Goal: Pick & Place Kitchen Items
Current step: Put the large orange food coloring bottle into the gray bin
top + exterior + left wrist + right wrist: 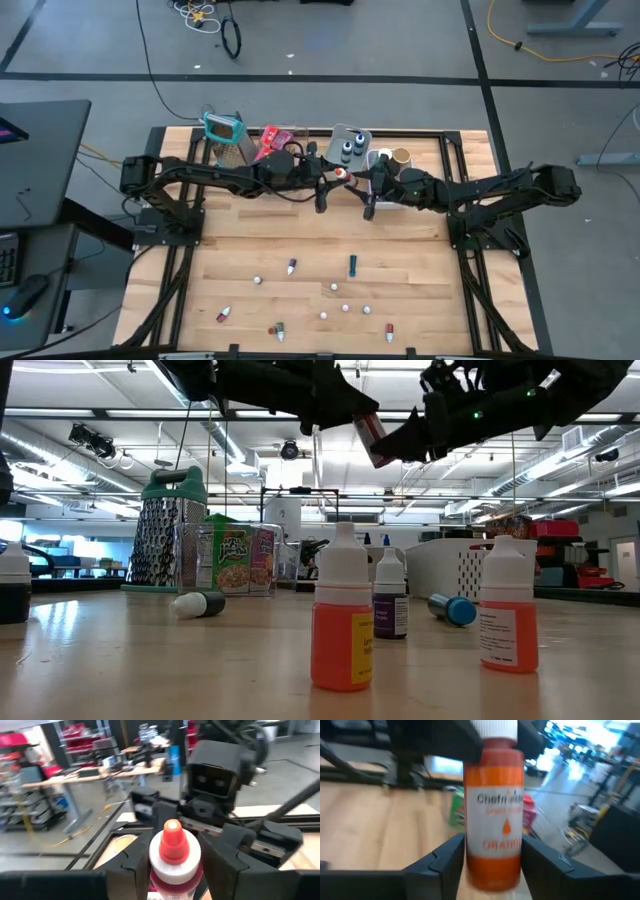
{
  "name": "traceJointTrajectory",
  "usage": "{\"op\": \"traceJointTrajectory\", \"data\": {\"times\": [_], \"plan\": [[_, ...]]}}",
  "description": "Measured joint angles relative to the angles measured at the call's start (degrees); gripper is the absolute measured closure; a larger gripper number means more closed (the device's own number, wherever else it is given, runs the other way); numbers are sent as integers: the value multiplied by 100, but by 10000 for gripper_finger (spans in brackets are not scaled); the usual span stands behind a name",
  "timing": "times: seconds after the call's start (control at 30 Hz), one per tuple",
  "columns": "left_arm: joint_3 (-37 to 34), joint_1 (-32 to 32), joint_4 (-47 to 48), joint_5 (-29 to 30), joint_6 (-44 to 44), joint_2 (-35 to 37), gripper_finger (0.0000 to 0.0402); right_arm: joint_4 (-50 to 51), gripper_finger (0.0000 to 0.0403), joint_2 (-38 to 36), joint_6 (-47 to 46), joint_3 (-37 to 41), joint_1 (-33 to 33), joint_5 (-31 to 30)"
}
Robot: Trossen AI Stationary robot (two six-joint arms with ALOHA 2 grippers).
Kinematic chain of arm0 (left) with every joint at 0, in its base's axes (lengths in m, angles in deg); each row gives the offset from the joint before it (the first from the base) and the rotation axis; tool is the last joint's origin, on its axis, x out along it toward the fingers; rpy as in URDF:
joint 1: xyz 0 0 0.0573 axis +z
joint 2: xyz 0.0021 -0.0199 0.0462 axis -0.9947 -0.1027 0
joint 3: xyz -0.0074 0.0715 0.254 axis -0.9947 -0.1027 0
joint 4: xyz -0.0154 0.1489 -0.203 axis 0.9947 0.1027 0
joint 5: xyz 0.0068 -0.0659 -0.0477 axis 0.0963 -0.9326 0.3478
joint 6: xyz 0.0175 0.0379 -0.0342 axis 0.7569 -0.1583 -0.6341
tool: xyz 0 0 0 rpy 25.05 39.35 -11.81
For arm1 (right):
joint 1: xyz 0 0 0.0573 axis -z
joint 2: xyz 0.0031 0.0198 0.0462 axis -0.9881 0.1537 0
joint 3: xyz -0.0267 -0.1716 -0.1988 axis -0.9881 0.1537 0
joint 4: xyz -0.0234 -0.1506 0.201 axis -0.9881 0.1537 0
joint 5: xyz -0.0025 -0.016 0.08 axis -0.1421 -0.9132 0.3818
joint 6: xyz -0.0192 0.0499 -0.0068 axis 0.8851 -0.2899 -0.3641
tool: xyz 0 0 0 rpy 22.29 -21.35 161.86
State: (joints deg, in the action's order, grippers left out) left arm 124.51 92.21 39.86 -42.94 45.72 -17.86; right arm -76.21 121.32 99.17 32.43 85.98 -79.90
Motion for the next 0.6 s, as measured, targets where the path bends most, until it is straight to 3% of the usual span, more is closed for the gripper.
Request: {"op": "traceJointTrajectory", "data": {"times": [0.1,0.23,0.3,0.37,0.5,0.6], "plan": [[0,12,56,528,-86,0,257,212,197,0,-5,0,3,-501],[0,137,85,1473,-275,0,262,610,169,-13,18,0,0,-1994],[0,295,155,1784,-488,-5,269,806,157,-54,83,2,8,-2441],[5,527,3,1792,-804,-133,276,823,147,-106,246,2,14,-2541],[3,1045,-571,1072,-1292,-675,276,729,133,-224,603,2,22,-2549],[3,1354,-1111,916,-1628,-1189,276,736,129,-279,801,4,24,-2553]]}}
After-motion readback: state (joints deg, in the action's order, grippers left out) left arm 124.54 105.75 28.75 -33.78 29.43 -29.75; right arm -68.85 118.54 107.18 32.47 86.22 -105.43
